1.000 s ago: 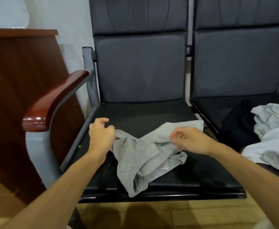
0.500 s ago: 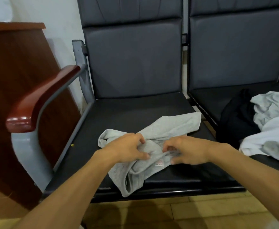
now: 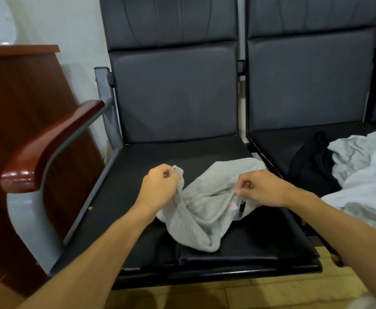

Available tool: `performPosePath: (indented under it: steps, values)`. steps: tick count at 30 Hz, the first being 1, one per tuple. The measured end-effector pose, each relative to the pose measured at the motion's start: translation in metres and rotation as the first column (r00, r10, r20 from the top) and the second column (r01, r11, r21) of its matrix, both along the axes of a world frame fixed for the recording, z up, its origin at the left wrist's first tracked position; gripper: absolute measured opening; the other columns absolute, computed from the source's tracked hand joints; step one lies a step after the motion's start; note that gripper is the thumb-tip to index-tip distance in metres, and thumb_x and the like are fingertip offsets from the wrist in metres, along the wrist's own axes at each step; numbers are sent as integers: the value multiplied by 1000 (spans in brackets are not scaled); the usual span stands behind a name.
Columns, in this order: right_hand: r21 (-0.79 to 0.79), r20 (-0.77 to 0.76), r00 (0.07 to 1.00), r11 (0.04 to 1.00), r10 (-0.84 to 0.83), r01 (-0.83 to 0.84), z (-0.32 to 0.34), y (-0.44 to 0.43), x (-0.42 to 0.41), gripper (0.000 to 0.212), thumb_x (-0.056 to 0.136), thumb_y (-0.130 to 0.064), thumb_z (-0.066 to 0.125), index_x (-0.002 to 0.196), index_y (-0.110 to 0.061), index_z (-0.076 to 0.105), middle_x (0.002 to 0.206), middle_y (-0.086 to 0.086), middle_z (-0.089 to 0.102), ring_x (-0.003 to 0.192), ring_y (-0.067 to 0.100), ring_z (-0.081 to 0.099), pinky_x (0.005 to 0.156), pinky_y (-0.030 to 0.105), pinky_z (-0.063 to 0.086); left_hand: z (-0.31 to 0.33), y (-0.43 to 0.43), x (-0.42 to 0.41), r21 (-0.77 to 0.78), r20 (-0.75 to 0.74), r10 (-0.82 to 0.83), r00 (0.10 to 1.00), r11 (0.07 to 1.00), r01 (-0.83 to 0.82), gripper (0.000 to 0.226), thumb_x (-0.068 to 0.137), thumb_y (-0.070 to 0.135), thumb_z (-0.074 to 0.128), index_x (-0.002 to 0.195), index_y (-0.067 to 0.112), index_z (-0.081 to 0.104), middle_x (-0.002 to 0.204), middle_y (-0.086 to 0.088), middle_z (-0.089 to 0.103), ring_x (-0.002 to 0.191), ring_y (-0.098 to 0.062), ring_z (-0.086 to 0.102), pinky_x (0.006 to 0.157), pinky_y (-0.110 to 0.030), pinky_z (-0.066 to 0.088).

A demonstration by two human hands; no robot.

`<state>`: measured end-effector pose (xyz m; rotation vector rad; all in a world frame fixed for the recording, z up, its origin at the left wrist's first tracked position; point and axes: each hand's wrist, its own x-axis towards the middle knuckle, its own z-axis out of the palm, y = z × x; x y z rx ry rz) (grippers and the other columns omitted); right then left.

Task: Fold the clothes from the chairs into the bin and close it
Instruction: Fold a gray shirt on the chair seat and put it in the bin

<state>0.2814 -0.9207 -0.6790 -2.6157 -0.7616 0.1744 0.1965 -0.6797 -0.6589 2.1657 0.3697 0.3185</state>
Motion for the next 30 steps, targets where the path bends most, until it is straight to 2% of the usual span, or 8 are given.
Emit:
performPosePath:
  steps: [5, 8, 11, 15, 21, 24, 27, 30]
  values:
    - [294, 69, 940, 907, -334, 301, -1, -19, 15, 12, 89, -26, 67, 78, -22, 63, 80, -3, 65, 79, 13, 61, 67, 22, 44, 1, 4, 7, -274, 91, 144, 985, 955, -114, 26, 96, 21, 47, 93, -4, 54, 75, -9, 51, 69, -20, 48, 62, -34, 40]
    - [241, 143, 895, 892, -421, 382, -10, -23, 15, 7, 90, -25, 63, 87, -20, 64, 89, -1, 63, 91, 20, 60, 82, 34, 46, 2, 2, 10, -438, 49, 126, 991, 894, -92, 23, 97, 20, 48, 91, 5, 63, 60, -3, 60, 60, -19, 56, 65, -38, 48]
    - [54, 288, 907, 950, -308, 306, -16, -17, 11, 15, 94, -26, 54, 105, -23, 64, 108, -1, 55, 109, 22, 47, 96, 40, 34, 1, -4, 12, -527, 35, 100, 994, 847, -67, 20, 97, 16, 48, 90, 6, 63, 61, -6, 63, 61, -20, 61, 66, -35, 51]
    - [187, 274, 962, 982, -13, -40, -8, 6, -6, 19, 96, -34, 49, 101, -25, 65, 101, -7, 59, 101, 13, 51, 97, 39, 40, 0, -9, 12, -576, 26, 72, 997, 816, -44, 18, 96, 12, 48, 96, 8, 66, 78, -5, 67, 72, -16, 64, 66, -28, 52]
    - [-44, 91, 949, 953, 303, -300, -15, 36, -33, 56, 87, -57, 57, 134, -28, 46, 121, -10, 47, 112, 8, 35, 103, 30, 28, 2, -8, 9, -587, 0, 30, 1000, 809, -24, 18, 95, 14, 50, 91, 11, 68, 77, -4, 64, 73, -18, 60, 68, -31, 50]
    - [-77, 180, 912, 929, 369, -361, -20, 45, -33, 37, 88, -47, 61, 116, -22, 60, 112, -8, 49, 104, 9, 36, 98, 32, 32, 3, -7, 7, -661, 30, 12, 999, 750, 11, 17, 95, 13, 52, 89, 6, 66, 75, -7, 65, 73, -21, 62, 66, -32, 51]
    - [49, 307, 893, 931, 330, -361, -14, 50, -33, 17, 90, -33, 61, 90, -16, 65, 93, -9, 57, 88, 7, 46, 86, 31, 42, 4, 0, 6, -718, 64, 36, 997, 696, 21, 19, 96, 14, 52, 101, 1, 64, 86, -14, 63, 79, -24, 61, 66, -31, 53]
    - [141, 358, 897, 935, 260, -327, -11, 50, -35, 14, 89, -29, 60, 82, -17, 64, 80, -10, 61, 75, 8, 53, 73, 33, 49, 6, 8, 5, -763, 110, 16, 994, 642, 74, 18, 96, 16, 54, 101, 2, 64, 89, -13, 63, 84, -23, 61, 70, -30, 53]
